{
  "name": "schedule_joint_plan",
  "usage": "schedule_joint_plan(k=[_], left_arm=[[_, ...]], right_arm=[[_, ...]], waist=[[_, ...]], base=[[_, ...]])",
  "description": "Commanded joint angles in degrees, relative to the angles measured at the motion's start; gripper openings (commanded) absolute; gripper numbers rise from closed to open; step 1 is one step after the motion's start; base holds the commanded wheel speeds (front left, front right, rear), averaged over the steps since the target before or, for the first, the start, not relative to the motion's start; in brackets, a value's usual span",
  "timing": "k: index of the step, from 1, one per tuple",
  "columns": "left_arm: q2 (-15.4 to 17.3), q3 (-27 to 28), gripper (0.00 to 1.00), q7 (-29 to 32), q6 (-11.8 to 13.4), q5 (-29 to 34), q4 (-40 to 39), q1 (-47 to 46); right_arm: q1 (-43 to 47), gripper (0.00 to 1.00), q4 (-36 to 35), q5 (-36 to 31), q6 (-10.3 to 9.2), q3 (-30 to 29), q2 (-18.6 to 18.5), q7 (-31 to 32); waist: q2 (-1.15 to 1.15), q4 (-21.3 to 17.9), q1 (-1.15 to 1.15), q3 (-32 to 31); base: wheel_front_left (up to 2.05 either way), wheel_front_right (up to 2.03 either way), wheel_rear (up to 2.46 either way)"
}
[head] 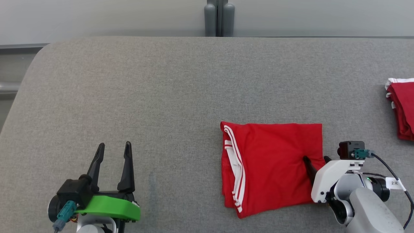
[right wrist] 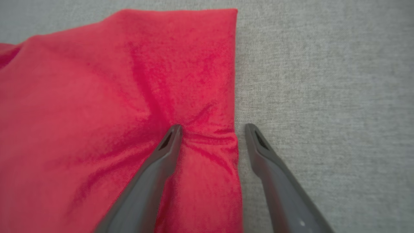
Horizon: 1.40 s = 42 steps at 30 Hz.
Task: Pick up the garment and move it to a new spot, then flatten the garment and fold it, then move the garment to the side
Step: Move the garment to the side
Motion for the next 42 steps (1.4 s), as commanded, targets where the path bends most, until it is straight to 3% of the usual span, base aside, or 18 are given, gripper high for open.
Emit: schedule_joint_plan(k=[1,2,3,4,12,18,22,29,36,42], left_arm=[[0.13,-0.01,1.0,0.02,-0.14,-0.07,-0.08,-0.77],[0.12,-0.11,1.0,0.02,-0.14,-0.18,-0.07,-0.87],[0.12,-0.27,1.0,0.02,-0.14,-0.42,-0.09,-1.02],[0.13,-0.34,1.0,0.02,-0.15,-0.78,-0.16,-1.17],[0.12,-0.68,1.0,0.02,0.35,-1.2,-0.76,-1.32],[0.13,-0.12,1.0,0.02,0.82,-1.41,-1.9,-2.56],[0.12,1.06,1.0,0.02,0.57,-0.23,-2.94,-4.11],[0.13,2.11,1.0,0.02,0.32,1.34,-5.48,-7.09],[0.14,3.08,1.0,0.02,-0.05,3.61,-7.92,-9.0],[0.14,2.13,1.0,0.02,-0.16,4.52,-8.8,-10.46]], right_arm=[[1.04,1.0,2.87,0.67,0.09,2.05,1.14,2.99],[0.98,0.93,3.34,0.86,0.14,2.59,0.76,4.02],[0.7,0.27,3.46,0.48,0.19,3.44,-0.29,4.88],[0.32,0.0,3.45,-0.08,0.12,4.22,-1.52,5.64],[-7.27,0.0,-2.43,-2.77,-0.12,11.57,-11.02,10.31],[-17.29,0.0,-9.37,-2.65,-0.04,19.68,-17.99,15.75],[-22.92,0.0,-11.96,-0.59,-0.04,21.54,-20.77,18.58],[-27.9,0.0,-14.53,-0.21,-0.04,20.41,-25.92,20.62],[-29.37,0.0,-19.33,-1.09,-0.04,15.19,-31.18,22.94],[-27.77,0.0,-22.12,-1.4,-0.04,10.97,-35.02,24.09]], waist=[[0.0,0.65,0.0,0.41],[0.0,0.89,0.0,0.43],[0.0,1.19,0.0,0.49],[0.0,1.46,0.0,0.55],[0.0,1.2,0.0,1.47],[0.0,-1.14,0.0,3.51],[0.0,-3.92,0.0,5.6],[0.0,-8.34,0.0,9.38],[0.0,-12.59,0.0,12.4],[0.0,-14.0,0.0,15.17]], base=[[0.0,0.0,0.0],[0.0,0.0,0.0],[0.0,0.0,0.0],[0.0,0.0,0.0],[0.0,0.0,0.0],[0.0,0.0,0.0],[0.0,0.0,0.0],[0.0,0.0,0.0],[0.0,0.0,0.0],[0.0,0.0,0.0]])
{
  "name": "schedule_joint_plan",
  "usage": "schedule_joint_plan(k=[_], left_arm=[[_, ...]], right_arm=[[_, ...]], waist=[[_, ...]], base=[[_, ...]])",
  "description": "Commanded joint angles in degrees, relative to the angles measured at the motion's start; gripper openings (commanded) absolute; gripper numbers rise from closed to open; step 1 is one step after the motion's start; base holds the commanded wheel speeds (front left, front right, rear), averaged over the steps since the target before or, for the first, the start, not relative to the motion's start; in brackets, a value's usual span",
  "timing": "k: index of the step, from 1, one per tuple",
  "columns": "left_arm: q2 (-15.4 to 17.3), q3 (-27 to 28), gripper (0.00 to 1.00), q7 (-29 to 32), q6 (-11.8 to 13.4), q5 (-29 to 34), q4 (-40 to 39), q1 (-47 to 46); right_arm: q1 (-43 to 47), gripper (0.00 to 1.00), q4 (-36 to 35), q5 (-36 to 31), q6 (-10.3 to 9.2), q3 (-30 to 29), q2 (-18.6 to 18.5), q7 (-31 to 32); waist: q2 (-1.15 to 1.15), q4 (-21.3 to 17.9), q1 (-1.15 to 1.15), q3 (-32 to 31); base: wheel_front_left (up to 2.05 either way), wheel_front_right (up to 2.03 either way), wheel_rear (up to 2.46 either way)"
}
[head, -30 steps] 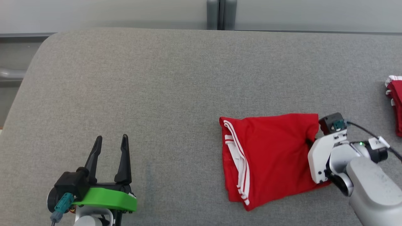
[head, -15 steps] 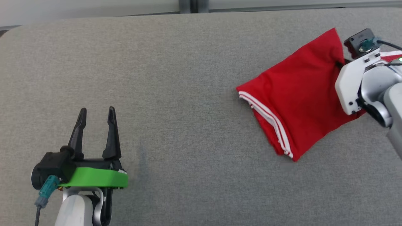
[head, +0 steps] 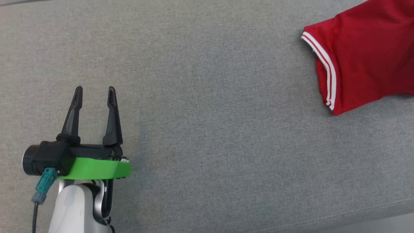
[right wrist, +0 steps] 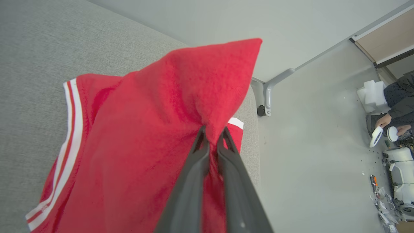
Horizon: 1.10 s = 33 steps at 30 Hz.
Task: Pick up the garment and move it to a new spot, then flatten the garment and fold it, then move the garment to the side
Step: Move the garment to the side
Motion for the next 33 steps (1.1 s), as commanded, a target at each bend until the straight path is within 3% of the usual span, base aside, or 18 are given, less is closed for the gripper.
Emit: schedule_joint_plan(k=[1,9,18,20,21,27,33], left_arm=[[0.15,-0.41,1.0,0.02,-0.26,0.46,-0.43,-1.31],[1.39,-3.54,1.0,0.02,-0.25,1.4,-1.36,-4.54],[2.49,-4.62,1.0,0.02,-0.25,1.08,-2.58,-4.86],[2.56,-4.7,1.0,0.02,-0.25,0.91,-2.75,-4.39],[2.56,-4.68,1.0,0.02,-0.25,0.9,-2.78,-4.09],[2.15,-4.12,1.0,0.02,-0.26,0.79,-2.29,-3.07],[1.18,-2.5,1.0,0.02,-0.26,0.45,-1.71,-1.06]], right_arm=[[0.47,0.0,0.15,-0.79,-0.14,-1.07,-1.18,-0.41],[1.94,0.0,5.36,-6.47,-0.14,-8.48,-5.17,-5.84],[6.78,0.0,12.79,-15.71,-0.14,-18.91,-4.61,-14.22],[7.55,0.32,14.49,-17.79,-0.14,-21.09,-3.94,-16.51],[8.21,1.0,15.3,-18.56,-0.14,-21.78,-3.21,-17.53],[8.05,1.0,15.24,-25.55,-0.14,-26.5,0.34,-26.88],[9.7,1.0,11.87,-25.5,-0.14,-27.58,7.05,-36.92]], waist=[[0.0,-1.58,-0.01,2.85],[0.0,2.01,-0.01,7.88],[0.0,6.13,-0.01,10.15],[0.0,6.54,-0.01,10.08],[0.0,6.62,-0.01,9.97],[0.0,6.38,-0.01,7.61],[0.0,5.68,-0.01,2.9]], base=[[0.0,0.0,0.0],[0.0,0.0,0.0],[0.0,0.0,0.0],[0.0,0.0,0.0],[0.0,0.0,0.0],[0.0,0.0,0.0],[0.0,0.0,0.0]])
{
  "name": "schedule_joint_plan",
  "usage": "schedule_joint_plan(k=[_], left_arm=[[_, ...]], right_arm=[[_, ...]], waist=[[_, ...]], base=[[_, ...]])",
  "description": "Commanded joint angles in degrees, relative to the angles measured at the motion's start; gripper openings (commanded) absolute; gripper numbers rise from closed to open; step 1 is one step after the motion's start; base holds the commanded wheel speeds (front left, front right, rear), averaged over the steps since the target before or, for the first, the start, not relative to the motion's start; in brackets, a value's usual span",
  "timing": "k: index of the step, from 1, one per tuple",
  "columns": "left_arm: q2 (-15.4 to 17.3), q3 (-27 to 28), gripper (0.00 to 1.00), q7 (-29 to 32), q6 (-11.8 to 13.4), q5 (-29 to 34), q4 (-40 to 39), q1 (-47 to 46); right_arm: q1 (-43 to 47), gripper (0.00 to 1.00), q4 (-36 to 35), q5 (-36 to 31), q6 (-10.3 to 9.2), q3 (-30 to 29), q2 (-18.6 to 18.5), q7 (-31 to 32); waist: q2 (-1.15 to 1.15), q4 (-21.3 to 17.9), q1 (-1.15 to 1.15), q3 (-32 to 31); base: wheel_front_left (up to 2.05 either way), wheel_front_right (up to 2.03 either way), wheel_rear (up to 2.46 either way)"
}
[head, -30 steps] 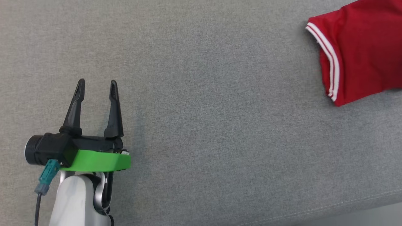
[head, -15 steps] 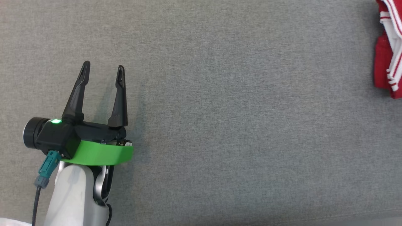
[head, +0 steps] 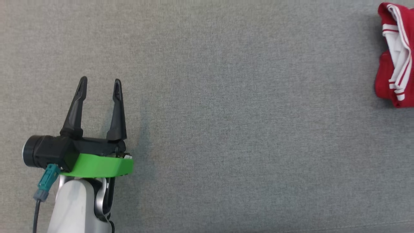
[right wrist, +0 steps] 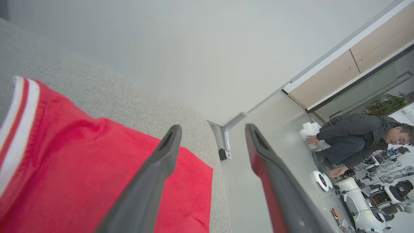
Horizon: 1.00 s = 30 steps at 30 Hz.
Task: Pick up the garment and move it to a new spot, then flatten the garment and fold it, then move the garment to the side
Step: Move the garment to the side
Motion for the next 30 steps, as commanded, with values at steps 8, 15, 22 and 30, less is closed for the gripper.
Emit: schedule_joint_plan(k=[8,15,22,30], left_arm=[[-0.78,2.13,1.0,0.03,-0.17,-2.02,2.01,3.72],[-1.15,4.86,1.0,0.02,-0.17,-1.29,5.45,6.23],[-1.25,6.4,1.0,0.02,-0.13,-2.28,9.27,8.93],[-1.25,5.45,1.0,0.02,-0.04,-3.94,12.71,12.48]], right_arm=[[9.2,1.0,-8.44,5.71,-0.14,1.96,11.0,-9.85],[18.53,1.0,-13.72,14.05,-0.14,5.52,18.85,-11.71],[25.78,1.0,-14.42,17.69,-0.13,7.22,25.34,-11.94],[32.17,1.0,-12.69,18.08,-0.13,6.4,30.08,-11.97]], waist=[[0.0,0.06,0.0,-9.64],[0.0,1.69,0.0,-15.48],[0.0,3.06,0.0,-20.19],[0.0,3.54,0.0,-25.05]], base=[[0.0,0.0,0.0],[0.0,0.0,0.0],[0.0,0.0,0.0],[0.0,0.0,0.0]])
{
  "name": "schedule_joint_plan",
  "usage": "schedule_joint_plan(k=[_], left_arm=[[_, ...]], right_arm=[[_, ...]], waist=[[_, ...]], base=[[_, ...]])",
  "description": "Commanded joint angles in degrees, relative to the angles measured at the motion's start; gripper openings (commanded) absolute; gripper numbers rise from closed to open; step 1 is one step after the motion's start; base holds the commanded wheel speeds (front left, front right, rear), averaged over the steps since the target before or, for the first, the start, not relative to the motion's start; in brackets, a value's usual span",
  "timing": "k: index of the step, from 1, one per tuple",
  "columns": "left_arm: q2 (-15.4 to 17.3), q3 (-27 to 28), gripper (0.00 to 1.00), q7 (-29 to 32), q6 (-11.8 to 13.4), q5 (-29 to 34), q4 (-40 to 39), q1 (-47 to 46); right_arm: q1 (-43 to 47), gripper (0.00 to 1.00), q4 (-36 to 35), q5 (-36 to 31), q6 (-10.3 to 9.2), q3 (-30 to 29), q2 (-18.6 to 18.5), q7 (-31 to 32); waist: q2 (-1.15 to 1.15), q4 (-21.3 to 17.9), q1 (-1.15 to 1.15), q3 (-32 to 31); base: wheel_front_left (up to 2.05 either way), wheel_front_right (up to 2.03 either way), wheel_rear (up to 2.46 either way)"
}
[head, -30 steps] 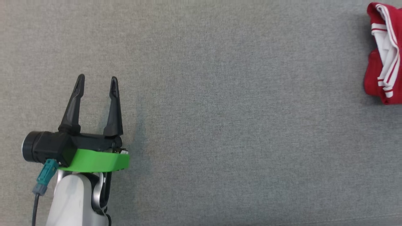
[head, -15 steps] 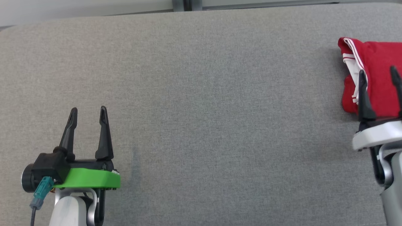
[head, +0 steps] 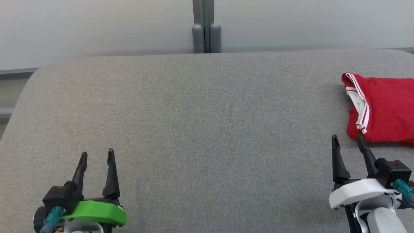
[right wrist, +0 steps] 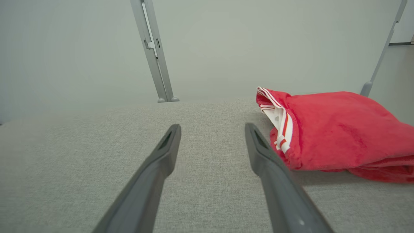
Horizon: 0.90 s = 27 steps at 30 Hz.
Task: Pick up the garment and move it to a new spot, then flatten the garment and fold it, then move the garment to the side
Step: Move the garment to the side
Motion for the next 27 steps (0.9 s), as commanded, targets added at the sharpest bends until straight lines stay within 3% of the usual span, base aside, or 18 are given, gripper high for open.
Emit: schedule_joint_plan(k=[1,27], left_arm=[[0.01,-0.18,1.0,0.02,-0.06,-0.49,0.23,1.14],[0.01,-4.67,1.0,0.02,-0.18,-1.74,1.33,-0.61]], right_arm=[[0.89,1.0,0.31,-0.16,-0.12,0.21,0.22,-0.21],[0.86,1.0,2.53,-2.29,-0.12,1.73,0.88,-0.22]], waist=[[0.0,0.52,0.0,-2.64],[0.0,-0.24,0.0,-3.98]], base=[[0.0,0.0,0.0],[0.0,0.0,0.0]])
